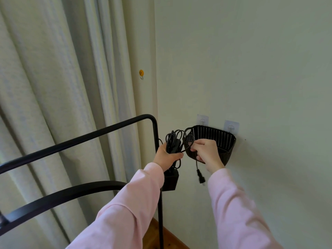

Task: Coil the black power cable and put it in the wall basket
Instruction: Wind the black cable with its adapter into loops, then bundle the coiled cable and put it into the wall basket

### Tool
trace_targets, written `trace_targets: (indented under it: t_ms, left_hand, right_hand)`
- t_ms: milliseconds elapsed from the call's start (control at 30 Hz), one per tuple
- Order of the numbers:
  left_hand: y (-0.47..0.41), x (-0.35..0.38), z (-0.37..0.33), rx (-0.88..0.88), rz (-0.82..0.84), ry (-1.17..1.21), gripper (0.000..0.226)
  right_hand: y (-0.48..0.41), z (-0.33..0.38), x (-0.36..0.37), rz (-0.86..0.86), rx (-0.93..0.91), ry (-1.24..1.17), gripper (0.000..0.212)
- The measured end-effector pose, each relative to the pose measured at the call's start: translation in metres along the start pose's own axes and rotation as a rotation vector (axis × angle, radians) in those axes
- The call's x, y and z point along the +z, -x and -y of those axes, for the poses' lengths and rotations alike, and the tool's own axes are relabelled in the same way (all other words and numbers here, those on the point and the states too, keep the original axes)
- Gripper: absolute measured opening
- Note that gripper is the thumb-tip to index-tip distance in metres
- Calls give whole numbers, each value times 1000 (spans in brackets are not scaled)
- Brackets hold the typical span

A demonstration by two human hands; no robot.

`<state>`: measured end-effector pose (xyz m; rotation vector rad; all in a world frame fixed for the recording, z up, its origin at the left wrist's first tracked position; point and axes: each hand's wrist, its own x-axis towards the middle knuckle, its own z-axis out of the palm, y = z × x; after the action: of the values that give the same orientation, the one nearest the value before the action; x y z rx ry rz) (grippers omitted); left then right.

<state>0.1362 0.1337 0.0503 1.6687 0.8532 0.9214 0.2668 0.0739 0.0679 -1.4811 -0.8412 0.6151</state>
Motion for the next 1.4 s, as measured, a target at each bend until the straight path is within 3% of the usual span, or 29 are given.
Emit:
trace_targets:
  t_ms: [167, 500, 1033, 1200, 1300, 1400]
  left_hand:
    - [-1, 0, -3, 31, 66, 16, 21]
    - [0, 5, -6, 55, 139, 17, 28]
    - [-4, 17, -8, 42, 58, 76, 27]
    - [-1, 17, -9, 13, -11, 67, 32]
    - [-1, 16, -7, 5, -25, 45, 29]
    - [-1, 15, -8, -15, -38, 55, 25]
  right_hand:
    - [-3, 1, 8, 53, 123, -386, 6]
    - [-2, 14, 18, 42, 115, -667, 23]
    - [-5, 15, 20, 92, 96, -649, 25]
    - [-6, 9, 20, 154, 101, -582, 13]
    - [-6, 5, 20, 170, 105, -581, 26]
    - [-1, 7, 20, 195, 81, -570, 16]
